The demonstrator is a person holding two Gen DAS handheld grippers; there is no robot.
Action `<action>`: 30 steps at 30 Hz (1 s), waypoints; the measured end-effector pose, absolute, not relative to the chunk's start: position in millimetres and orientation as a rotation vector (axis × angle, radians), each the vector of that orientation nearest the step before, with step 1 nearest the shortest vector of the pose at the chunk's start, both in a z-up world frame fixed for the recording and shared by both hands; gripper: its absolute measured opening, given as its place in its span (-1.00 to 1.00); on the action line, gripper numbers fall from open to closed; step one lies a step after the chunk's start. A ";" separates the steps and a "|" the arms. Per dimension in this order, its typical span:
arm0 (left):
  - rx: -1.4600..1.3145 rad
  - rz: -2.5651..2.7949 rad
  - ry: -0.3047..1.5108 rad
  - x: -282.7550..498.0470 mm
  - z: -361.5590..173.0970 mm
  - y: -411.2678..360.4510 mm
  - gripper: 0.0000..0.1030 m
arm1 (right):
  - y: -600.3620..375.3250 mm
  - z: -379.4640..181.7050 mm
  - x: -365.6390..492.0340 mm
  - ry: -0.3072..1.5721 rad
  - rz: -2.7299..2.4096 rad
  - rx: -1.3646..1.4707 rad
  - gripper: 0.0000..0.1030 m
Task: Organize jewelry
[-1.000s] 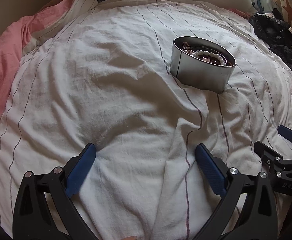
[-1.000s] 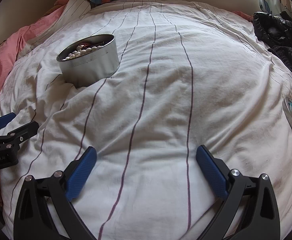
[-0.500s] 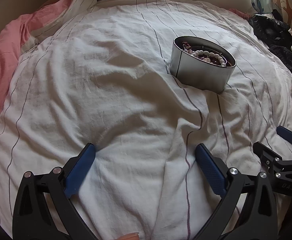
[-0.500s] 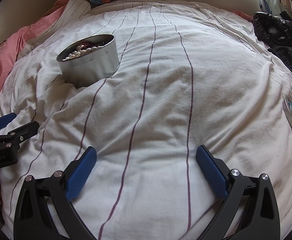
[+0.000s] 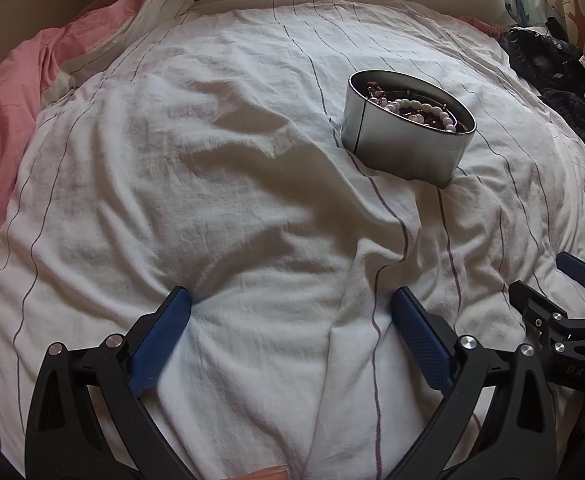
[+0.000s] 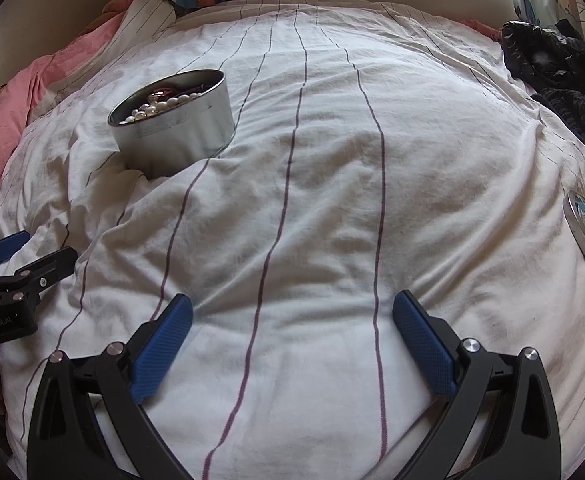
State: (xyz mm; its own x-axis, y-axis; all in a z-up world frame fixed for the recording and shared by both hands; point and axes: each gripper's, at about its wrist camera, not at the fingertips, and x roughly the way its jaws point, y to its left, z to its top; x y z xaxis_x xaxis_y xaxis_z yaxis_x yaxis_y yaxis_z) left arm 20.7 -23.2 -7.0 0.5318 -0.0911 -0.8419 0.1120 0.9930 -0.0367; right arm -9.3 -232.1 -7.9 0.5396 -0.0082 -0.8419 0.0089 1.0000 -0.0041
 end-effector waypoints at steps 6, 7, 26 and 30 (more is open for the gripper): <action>0.028 -0.119 1.001 20.9 -6.5 -24.5 0.87 | -237.6 -6.9 -10.5 0.987 -0.005 0.043 0.87; 0.029 -0.118 1.001 21.0 -6.5 -24.3 0.87 | -237.2 -7.0 -10.3 0.988 -0.006 0.040 0.87; 0.034 -0.115 0.999 21.0 -6.9 -24.4 0.87 | -236.2 -8.1 -10.0 0.952 -0.029 0.040 0.87; 0.035 -0.114 0.999 21.0 -7.0 -24.5 0.87 | -235.8 -8.1 -10.3 0.948 -0.032 0.037 0.87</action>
State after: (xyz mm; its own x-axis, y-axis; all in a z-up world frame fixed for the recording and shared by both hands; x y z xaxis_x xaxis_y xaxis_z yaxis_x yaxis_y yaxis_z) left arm 21.0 -24.5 -7.0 0.5353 -0.0799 -0.8409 0.1122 0.9934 -0.0229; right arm -10.3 -235.8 -8.1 0.5831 -0.0112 -0.8123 0.0437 0.9989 0.0176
